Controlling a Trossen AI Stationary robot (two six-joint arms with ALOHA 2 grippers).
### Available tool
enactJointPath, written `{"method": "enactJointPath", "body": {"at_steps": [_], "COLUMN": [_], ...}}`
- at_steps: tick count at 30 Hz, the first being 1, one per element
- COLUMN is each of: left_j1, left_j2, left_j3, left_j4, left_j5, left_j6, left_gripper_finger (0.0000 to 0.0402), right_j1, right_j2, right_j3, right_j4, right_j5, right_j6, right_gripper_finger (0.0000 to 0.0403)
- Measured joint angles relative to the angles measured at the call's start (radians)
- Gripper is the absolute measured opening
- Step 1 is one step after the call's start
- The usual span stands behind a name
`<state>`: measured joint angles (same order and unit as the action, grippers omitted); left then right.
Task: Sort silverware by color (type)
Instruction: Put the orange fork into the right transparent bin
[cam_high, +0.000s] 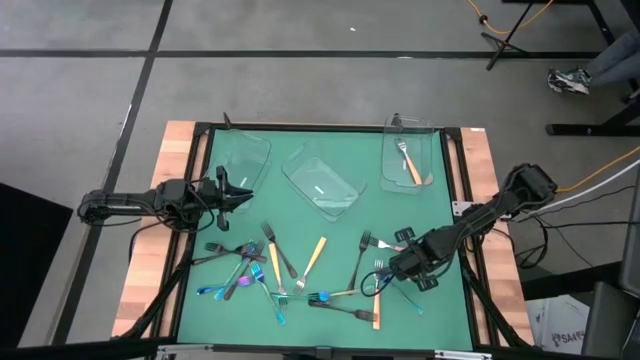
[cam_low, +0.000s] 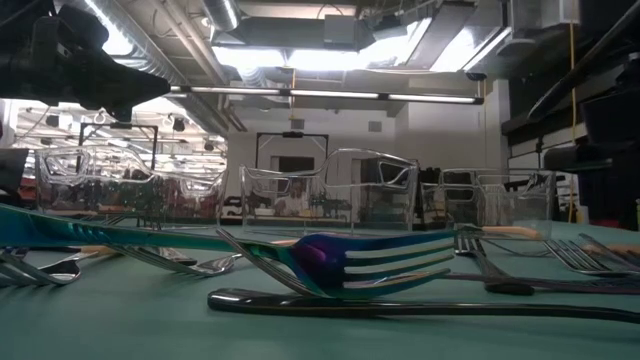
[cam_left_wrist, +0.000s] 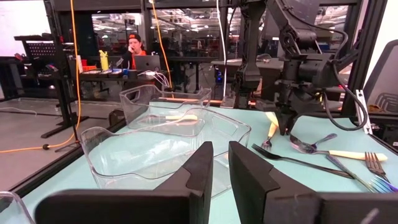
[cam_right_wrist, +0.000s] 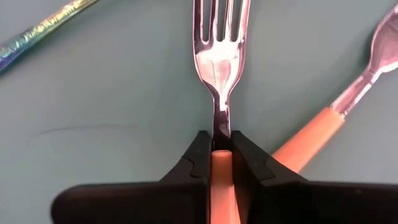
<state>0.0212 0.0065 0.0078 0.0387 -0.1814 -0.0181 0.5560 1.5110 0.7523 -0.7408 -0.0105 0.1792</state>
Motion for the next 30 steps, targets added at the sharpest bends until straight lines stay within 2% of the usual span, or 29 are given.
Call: {"method": "enactJointPath", "body": {"at_steps": [7,17,30], "left_j1": [0.0,0.0,0.0], "left_j2": [0.0,0.0,0.0], "left_j3": [0.0,0.0,0.0], "left_j4": [0.0,0.0,0.0], "left_j5": [0.0,0.0,0.0], "left_j6": [0.0,0.0,0.0], "left_gripper_finger": [0.0046,0.0046,0.0046], "right_j1": [0.0,0.0,0.0], "right_j2": [-0.029,-0.031,-0.032], "right_j3": [0.029,0.213,0.468], "right_j4": [-0.039,-0.238,-0.506], "right_j5": [-0.007,-0.001,0.119], "right_j6": [0.035,0.033,0.031], "right_gripper_finger": [0.002,0.0021,0.0021]}}
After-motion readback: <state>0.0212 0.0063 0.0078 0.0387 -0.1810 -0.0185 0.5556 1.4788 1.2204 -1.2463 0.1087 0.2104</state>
